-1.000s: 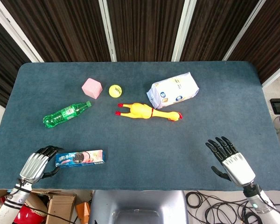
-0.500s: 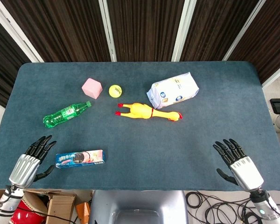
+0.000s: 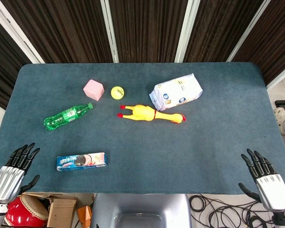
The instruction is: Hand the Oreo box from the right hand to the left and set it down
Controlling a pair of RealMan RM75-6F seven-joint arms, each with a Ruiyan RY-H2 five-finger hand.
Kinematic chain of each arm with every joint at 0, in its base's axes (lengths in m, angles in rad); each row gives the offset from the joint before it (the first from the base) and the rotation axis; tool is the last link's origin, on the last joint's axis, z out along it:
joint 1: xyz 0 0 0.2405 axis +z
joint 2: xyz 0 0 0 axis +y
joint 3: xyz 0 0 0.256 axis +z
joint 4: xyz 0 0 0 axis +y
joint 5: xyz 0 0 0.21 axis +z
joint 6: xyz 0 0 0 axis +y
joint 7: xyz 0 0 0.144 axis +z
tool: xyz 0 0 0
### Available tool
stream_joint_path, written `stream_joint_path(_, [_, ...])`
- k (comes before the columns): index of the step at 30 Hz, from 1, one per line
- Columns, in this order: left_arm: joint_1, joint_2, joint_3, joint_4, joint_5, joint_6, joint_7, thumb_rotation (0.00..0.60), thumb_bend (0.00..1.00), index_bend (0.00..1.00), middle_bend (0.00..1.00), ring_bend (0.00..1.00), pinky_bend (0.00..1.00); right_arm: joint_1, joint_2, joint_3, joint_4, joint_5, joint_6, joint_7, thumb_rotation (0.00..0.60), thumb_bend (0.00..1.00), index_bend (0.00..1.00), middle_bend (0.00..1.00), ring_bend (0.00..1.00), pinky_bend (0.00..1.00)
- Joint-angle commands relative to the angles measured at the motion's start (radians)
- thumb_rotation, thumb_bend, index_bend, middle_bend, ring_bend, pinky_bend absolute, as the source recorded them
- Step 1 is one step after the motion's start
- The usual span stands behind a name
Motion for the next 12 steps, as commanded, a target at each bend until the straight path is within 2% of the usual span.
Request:
stream_joint_path(1, [0.001,0.002,-0.003,-0.005,-0.001,-0.004,-0.004,0.600,0.28,0.09,0.01,0.00,0.13,-0.030,-0.013,0.010,0.004,-0.013,0.041,-0.009,0.600,0.11,0.00,0.00,0.00,0.20])
stream_joint_path(12, [0.011,0.003,-0.011,-0.014,0.007,0.000,0.001,0.600,0.28,0.09,0.05,0.00,0.13,-0.017,-0.016,0.033,-0.017,0.003,-0.046,-0.045,0.600,0.11,0.00,0.00,0.00,0.20])
